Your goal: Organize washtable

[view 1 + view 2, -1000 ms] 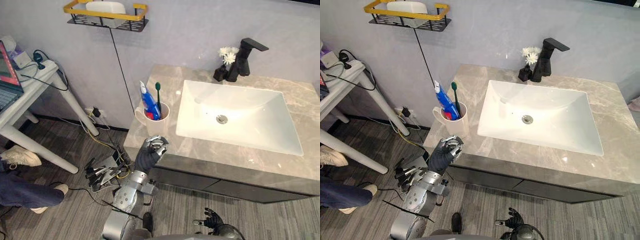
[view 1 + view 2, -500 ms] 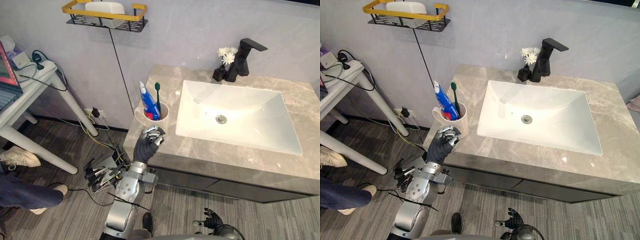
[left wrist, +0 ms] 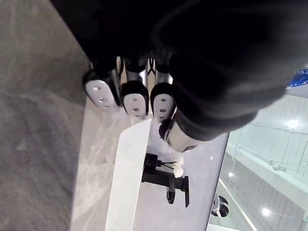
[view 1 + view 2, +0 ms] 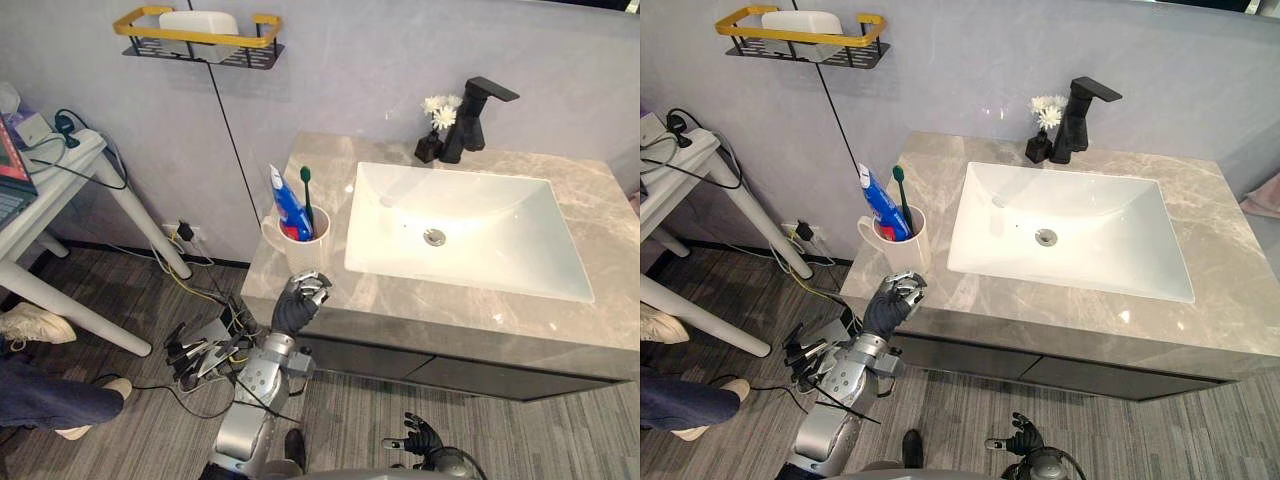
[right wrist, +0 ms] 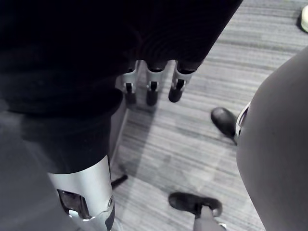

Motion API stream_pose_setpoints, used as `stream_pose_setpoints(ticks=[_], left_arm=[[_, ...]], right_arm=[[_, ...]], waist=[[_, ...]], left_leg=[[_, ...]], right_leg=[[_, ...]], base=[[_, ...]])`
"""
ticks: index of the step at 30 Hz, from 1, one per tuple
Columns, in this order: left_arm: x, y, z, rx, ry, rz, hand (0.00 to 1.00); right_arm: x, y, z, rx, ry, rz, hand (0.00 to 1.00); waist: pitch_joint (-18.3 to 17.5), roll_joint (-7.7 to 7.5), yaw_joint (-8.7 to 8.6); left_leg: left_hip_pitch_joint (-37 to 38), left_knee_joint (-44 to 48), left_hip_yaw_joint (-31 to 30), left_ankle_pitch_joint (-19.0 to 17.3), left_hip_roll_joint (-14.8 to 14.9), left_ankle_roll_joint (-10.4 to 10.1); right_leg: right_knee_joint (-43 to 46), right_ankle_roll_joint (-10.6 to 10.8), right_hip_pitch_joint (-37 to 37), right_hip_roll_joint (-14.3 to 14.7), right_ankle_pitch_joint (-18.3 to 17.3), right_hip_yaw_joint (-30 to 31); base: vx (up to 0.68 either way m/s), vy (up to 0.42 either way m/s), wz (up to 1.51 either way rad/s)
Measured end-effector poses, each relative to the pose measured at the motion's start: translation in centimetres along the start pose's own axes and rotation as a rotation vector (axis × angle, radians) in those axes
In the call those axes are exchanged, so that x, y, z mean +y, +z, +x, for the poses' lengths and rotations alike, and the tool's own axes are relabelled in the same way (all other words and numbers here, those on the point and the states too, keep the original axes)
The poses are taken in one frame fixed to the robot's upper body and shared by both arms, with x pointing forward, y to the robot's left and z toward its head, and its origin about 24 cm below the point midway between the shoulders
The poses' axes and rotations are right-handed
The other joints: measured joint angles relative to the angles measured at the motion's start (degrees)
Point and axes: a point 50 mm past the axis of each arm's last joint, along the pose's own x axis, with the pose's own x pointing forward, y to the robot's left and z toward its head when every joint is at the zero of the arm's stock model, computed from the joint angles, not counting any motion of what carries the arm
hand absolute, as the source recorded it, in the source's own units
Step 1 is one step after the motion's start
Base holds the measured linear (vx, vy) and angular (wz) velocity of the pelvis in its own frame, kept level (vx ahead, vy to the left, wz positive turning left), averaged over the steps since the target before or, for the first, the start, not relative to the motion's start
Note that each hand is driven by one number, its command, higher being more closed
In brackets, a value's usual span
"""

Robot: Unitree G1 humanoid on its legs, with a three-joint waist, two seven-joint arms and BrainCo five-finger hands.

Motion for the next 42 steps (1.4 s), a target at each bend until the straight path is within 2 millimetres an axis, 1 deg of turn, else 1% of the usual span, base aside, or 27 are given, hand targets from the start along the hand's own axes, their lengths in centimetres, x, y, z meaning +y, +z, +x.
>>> stream_pose_setpoints(ticks=[5, 9, 26, 30, 33, 37, 41, 42], left_arm=[[0.4, 0.2, 0.9, -0.005, 0.016, 0.013, 1.0], [0.9, 0.3, 0.9, -0.01, 0.044, 0.017, 1.0], [1.0, 0.4, 1.2, -0.012, 0.065, 0.039, 1.0], [1.1, 0.6, 2.0, -0.017, 0.067, 0.066, 1.0], [1.7, 0.9, 2.6, -0.03, 0.098, 0.081, 1.0], [2.0, 1.2, 3.4, -0.04, 0.12, 0.12, 1.0], [3.1, 1.7, 3.9, -0.051, 0.173, 0.16, 1.0], [3.4, 1.7, 3.9, -0.051, 0.187, 0.163, 1.0]], right_arm=[[0.1, 0.2, 0.0, -0.009, 0.003, 0.001, 0.0], [0.3, 0.5, 0.1, -0.019, 0.021, 0.002, 0.0], [0.5, 0.6, 0.1, -0.024, 0.027, 0.006, 0.0], [0.6, 0.6, 0.1, -0.027, 0.028, 0.006, 0.0], [0.7, 0.9, 0.1, -0.037, 0.036, -0.005, 0.0], [0.7, 0.9, -0.1, -0.048, 0.034, -0.002, 0.0], [0.7, 1.1, 0.0, -0.06, 0.035, -0.001, 0.0], [0.7, 1.2, 0.0, -0.062, 0.034, -0.001, 0.0]], waist=[[0.04, -0.06, -0.41], [0.08, -0.14, -1.58], [0.43, -0.73, -1.68], [0.51, -0.9, -1.74], [0.69, -1.19, -1.89], [0.96, -1.65, -2.01], [0.96, -1.64, -3.2], [0.96, -1.64, -3.26]], left_leg=[[0.02, 0.0, 0.42, -0.03, 0.07, -0.01], [0.12, 0.0, 0.5, -0.09, 0.08, -0.08], [0.74, 0.0, 0.85, -0.24, 0.24, -0.24], [0.76, 0.0, 1.53, -0.28, 0.28, -0.29], [0.76, 0.0, 2.05, -0.35, 0.43, -0.38], [0.88, 0.01, 2.15, -0.45, 0.5, -0.51], [0.96, 0.02, 2.33, -0.56, 0.59, -0.65], [1.07, 0.02, 2.53, -0.66, 0.66, -0.79]], right_leg=[[-0.08, 0.01, -0.03, 0.0, 0.03, 0.09], [-0.08, 0.15, 0.08, 0.01, 0.14, 0.09], [-0.11, 0.14, 0.25, 0.04, 0.18, 0.34], [-0.11, 0.14, 0.14, 0.04, 0.18, 0.64], [-0.1, 0.13, 0.03, 0.1, 0.19, 1.21], [-0.11, 0.13, -0.05, 0.15, 0.19, 1.55], [-0.11, 0.12, -0.09, 0.22, 0.2, 1.75], [-0.12, 0.12, -0.1, 0.26, 0.2, 1.95]], base=[[0.01, 0.021, -0.04], [0.01, 0.016, 0.01], [0.0, 0.005, -0.01], [0.01, 0.013, -0.04], [0.02, 0.024, -0.1], [0.01, 0.015, -0.04], [0.0, 0.003, -0.02], [0.02, 0.016, -0.09]])
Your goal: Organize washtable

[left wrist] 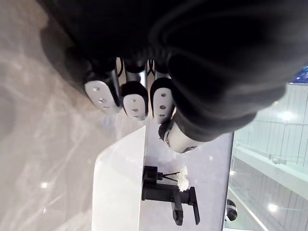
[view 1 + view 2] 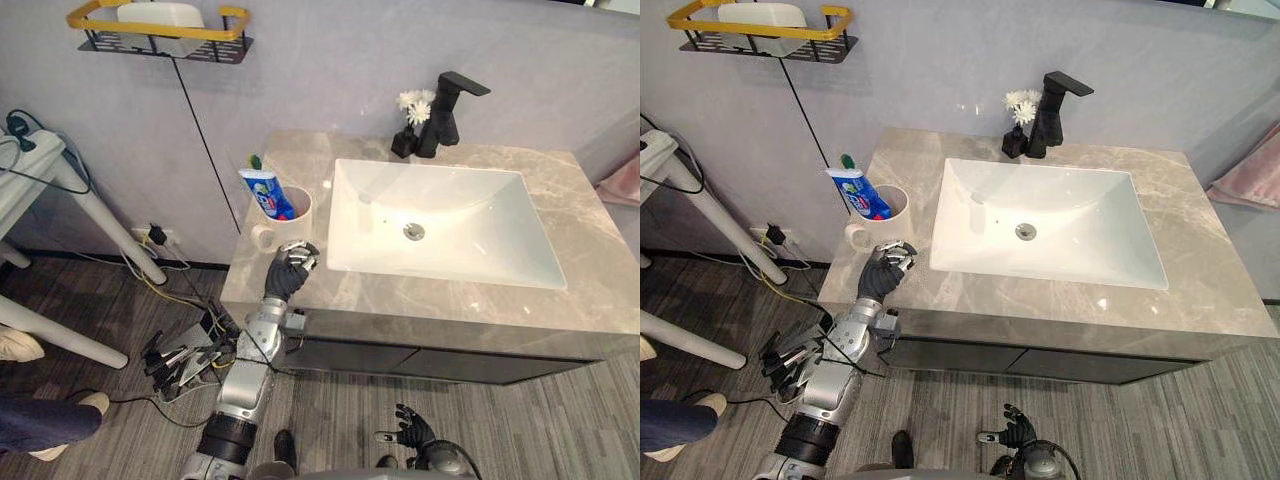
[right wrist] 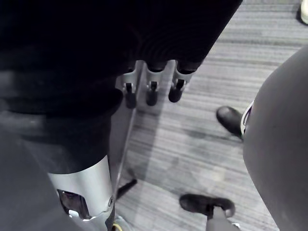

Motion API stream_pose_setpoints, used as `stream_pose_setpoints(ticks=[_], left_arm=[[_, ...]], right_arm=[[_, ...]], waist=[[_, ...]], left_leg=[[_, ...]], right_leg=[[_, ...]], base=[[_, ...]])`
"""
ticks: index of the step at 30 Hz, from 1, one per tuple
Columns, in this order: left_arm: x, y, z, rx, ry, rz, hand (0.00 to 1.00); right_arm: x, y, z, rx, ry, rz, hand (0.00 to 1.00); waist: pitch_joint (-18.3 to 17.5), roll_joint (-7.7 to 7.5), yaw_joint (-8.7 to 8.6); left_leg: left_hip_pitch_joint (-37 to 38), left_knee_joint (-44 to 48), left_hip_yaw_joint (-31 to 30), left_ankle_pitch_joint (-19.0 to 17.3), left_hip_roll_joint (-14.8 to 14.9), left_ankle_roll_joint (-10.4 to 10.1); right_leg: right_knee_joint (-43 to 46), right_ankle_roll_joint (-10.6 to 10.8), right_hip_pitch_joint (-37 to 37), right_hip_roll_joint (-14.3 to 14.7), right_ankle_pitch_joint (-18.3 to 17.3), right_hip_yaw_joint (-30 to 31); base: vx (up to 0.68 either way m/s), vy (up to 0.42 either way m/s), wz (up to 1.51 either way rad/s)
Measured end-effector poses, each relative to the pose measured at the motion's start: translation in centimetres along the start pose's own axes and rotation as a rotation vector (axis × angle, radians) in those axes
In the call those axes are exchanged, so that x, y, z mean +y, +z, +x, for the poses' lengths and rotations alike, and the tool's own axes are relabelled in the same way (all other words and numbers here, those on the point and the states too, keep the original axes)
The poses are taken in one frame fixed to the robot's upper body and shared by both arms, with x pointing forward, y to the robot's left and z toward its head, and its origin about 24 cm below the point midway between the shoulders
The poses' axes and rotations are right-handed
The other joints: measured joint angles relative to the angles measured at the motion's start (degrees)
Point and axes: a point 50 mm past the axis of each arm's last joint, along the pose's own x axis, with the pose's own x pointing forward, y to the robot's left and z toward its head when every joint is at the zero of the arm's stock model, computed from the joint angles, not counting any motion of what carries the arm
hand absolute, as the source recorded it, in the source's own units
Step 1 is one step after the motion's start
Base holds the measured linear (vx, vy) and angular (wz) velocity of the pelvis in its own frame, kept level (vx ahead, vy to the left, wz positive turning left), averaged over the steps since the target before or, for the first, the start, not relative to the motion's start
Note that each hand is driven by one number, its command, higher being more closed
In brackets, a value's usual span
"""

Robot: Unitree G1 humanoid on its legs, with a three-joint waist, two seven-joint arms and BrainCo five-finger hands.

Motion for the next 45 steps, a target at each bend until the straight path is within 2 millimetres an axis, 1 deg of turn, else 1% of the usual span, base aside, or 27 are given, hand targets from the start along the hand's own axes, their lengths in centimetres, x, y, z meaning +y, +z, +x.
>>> stream_pose_setpoints(ticks=[7, 19, 25, 29, 38, 45], left_arm=[[0.6, 0.1, 0.5, -0.005, 0.039, 0.039, 1.0], [0.6, -0.1, 0.4, 0.0, 0.037, 0.036, 1.0], [1.3, -0.4, -2.3, 0.004, 0.055, -0.015, 1.0], [1.9, -0.5, -3.5, 0.012, 0.076, -0.038, 1.0], [3.1, -0.3, -3.3, -0.002, 0.149, -0.011, 1.0], [3.0, 0.3, -2.6, -0.028, 0.157, -0.011, 1.0]], right_arm=[[0.0, 0.0, -0.1, -0.008, 0.015, 0.001, 0.0], [0.0, 0.1, -0.1, -0.01, 0.015, 0.003, 0.0], [0.0, 0.0, -0.1, -0.007, 0.014, 0.004, 0.0], [0.1, -0.1, -0.1, -0.005, 0.015, 0.004, 0.0], [0.0, 0.0, -0.1, -0.009, 0.015, 0.001, 0.0], [0.0, 0.0, -0.1, -0.01, 0.015, 0.001, 0.0]], waist=[[0.0, 0.0, 0.01], [0.03, 0.04, -0.03], [0.07, 0.11, 0.19], [0.1, 0.15, 0.32], [0.33, 0.52, 0.32], [0.33, 0.52, 0.32]], left_leg=[[0.14, 0.0, 1.01, -0.23, 0.2, -0.24], [0.31, 0.02, 0.21, -0.22, 0.05, -0.23], [0.52, 0.01, -0.38, -0.23, -0.05, -0.23], [0.86, 0.0, -0.38, -0.23, -0.06, -0.23], [1.08, -0.01, -0.34, -0.23, 0.02, -0.23], [1.08, -0.01, -0.2, -0.23, 0.05, -0.24]], right_leg=[[-0.02, -0.06, -0.52, 0.11, 0.04, 1.17], [-0.01, -0.05, 0.07, 0.05, 0.03, 0.42], [-0.01, 0.0, 0.44, -0.01, -0.02, -0.23], [0.0, 0.0, 0.72, -0.02, -0.03, -0.28], [0.03, -0.06, 1.23, 0.07, -0.06, -0.24], [0.01, -0.08, 1.17, 0.09, -0.07, -0.11]], base=[[0.01, 0.018, -0.08], [0.0, 0.008, 0.02], [0.0, 0.007, 0.04], [0.0, 0.0, 0.0], [0.0, 0.0, 0.0], [0.0, 0.0, 0.0]])
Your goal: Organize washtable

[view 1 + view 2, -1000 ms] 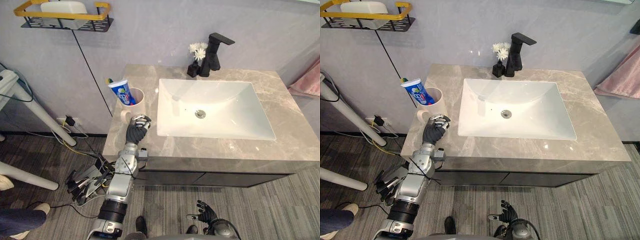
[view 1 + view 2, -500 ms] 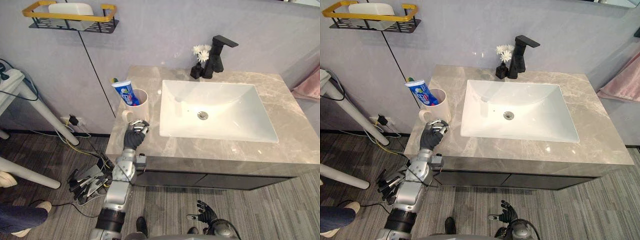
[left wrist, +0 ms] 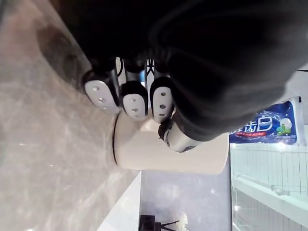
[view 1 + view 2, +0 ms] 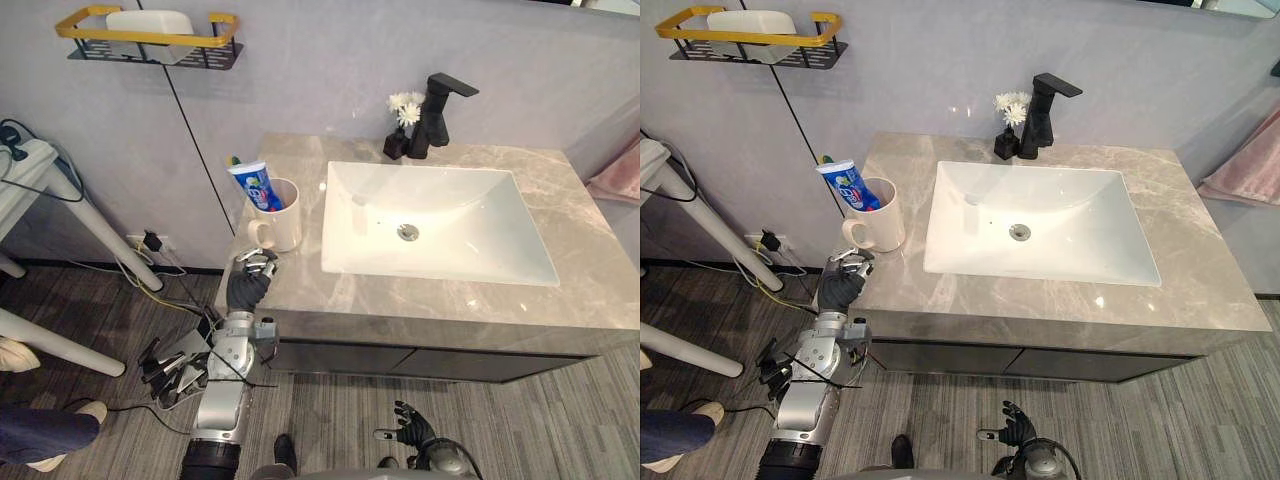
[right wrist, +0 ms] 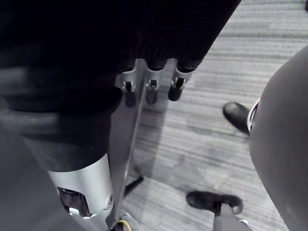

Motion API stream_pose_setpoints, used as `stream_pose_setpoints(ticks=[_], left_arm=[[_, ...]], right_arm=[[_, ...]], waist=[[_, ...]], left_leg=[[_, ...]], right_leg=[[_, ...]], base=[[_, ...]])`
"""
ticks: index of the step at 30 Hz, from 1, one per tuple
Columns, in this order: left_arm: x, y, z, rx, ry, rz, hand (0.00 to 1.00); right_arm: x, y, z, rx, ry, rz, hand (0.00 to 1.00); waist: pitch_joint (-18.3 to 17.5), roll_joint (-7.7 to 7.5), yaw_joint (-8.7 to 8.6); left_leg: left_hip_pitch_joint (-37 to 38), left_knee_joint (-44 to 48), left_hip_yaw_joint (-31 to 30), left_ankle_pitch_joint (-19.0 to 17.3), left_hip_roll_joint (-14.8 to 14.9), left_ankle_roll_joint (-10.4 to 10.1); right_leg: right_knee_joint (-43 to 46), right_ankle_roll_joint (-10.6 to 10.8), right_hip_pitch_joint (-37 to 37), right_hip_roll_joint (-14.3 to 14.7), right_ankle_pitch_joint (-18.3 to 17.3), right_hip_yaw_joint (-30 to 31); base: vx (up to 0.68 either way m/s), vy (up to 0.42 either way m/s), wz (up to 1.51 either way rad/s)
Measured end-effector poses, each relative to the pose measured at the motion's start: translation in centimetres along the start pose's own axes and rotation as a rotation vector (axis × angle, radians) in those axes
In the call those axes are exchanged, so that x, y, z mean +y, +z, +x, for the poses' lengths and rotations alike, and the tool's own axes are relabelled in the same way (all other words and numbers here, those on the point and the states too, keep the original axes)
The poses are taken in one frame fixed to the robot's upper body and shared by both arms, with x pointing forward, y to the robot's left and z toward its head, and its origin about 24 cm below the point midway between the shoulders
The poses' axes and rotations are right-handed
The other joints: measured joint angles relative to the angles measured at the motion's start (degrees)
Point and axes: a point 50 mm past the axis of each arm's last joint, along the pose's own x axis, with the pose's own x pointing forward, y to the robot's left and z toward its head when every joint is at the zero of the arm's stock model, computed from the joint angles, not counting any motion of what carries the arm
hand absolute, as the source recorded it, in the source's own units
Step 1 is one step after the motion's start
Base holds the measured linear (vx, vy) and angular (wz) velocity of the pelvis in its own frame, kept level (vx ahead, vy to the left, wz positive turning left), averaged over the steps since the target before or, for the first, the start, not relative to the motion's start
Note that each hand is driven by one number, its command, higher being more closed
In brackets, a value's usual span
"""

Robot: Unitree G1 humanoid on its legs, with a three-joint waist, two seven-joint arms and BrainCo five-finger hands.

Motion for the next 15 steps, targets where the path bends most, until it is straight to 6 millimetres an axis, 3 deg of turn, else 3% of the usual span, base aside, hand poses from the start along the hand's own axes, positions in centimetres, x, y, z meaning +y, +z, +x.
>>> stream_pose_setpoints(ticks=[15], left_arm=[[-0.13, 0.0, 0.96, -0.001, 0.013, 0.038, 1.0]], right_arm=[[-0.01, 0.02, -0.1, -0.008, -0.003, 0.005, 0.0]], waist=[[-0.02, -0.03, -0.08]], left_leg=[[0.87, 0.0, 2.16, -0.33, 0.29, -0.1]], right_leg=[[-0.03, -0.04, -0.15, 0.12, 0.04, 1.73]], base=[[0.0, 0.01, -0.06]])
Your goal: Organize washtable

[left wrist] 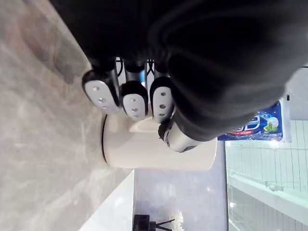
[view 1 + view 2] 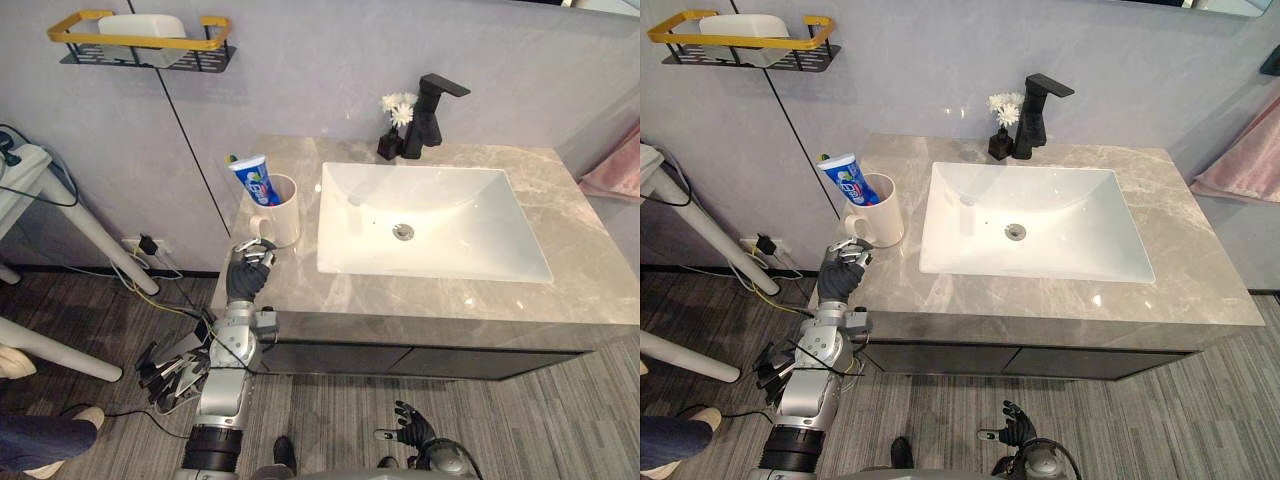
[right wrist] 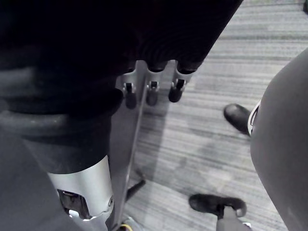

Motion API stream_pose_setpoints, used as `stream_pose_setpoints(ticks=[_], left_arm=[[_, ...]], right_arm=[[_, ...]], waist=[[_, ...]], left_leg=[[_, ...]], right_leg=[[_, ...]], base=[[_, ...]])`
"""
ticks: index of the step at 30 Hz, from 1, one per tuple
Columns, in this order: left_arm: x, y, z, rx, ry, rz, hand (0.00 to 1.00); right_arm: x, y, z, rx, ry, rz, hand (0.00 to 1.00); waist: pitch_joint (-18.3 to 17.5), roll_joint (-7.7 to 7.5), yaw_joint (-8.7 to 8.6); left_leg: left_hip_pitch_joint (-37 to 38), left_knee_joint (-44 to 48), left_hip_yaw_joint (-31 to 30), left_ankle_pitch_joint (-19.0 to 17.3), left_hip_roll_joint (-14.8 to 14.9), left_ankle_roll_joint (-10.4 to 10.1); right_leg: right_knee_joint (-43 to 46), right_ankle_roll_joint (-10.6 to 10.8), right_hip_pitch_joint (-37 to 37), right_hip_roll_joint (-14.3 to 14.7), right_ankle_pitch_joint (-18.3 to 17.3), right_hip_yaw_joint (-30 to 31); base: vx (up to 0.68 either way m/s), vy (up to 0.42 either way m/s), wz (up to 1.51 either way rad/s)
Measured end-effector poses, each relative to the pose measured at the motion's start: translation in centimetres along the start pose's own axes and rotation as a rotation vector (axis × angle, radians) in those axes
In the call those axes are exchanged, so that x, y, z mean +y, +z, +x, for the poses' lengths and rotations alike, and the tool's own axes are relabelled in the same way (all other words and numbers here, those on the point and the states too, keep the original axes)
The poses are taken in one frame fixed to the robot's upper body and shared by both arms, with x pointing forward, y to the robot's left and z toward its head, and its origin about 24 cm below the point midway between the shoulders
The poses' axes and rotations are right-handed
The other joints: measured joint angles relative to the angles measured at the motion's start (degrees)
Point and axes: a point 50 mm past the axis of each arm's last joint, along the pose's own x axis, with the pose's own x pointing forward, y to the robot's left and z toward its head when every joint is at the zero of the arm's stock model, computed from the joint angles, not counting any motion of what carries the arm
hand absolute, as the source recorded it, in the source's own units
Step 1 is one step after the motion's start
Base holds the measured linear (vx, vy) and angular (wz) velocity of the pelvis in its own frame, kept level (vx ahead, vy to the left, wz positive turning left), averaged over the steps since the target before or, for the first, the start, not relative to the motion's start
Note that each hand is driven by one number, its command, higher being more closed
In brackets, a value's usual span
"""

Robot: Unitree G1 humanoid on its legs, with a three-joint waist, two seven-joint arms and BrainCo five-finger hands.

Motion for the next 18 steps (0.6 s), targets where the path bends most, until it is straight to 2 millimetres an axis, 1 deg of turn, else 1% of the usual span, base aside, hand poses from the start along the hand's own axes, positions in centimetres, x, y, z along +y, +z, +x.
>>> stream_pose_setpoints(ticks=[8, 14, 15, 18], left_arm=[[-0.2, -0.2, 0.3, 0.008, -0.005, 0.003, 1.0], [-0.6, 0.3, 0.9, -0.01, -0.017, -0.002, 1.0], [-1.1, 0.4, 0.9, -0.01, -0.024, -0.02, 1.0], [-1.8, 1.0, 1.4, -0.033, -0.033, -0.04, 1.0]], right_arm=[[0.0, 0.1, -0.2, -0.013, -0.003, 0.004, 0.0], [0.0, 0.1, -0.2, -0.015, -0.004, 0.006, 0.0], [0.0, -0.1, -0.3, -0.013, -0.006, 0.008, 0.0], [-0.1, 0.0, -0.4, -0.028, -0.009, 0.011, 0.0]], waist=[[-0.01, -0.02, 0.02], [-0.03, -0.05, -0.11], [-0.06, -0.09, 0.0], [-0.15, -0.23, 0.01]], left_leg=[[0.0, 0.0, 0.56, -0.14, 0.0, 0.02], [-0.04, 0.02, 0.89, -0.29, 0.03, 0.02], [-0.22, 0.03, 0.88, -0.29, 0.03, 0.02], [-1.23, 0.35, 0.94, -0.24, -0.01, 0.04]], right_leg=[[0.0, 0.0, -0.36, -0.04, 0.01, 0.48], [0.02, 0.01, -0.88, -0.08, 0.06, 0.96], [0.1, 0.02, -0.89, -0.11, 0.1, 1.26], [0.21, -0.02, -1.8, -0.17, 0.42, 1.47]], base=[[0.0, 0.006, -0.02], [0.0, 0.011, -0.03], [0.0, 0.0, 0.0], [0.0, 0.007, -0.02]])
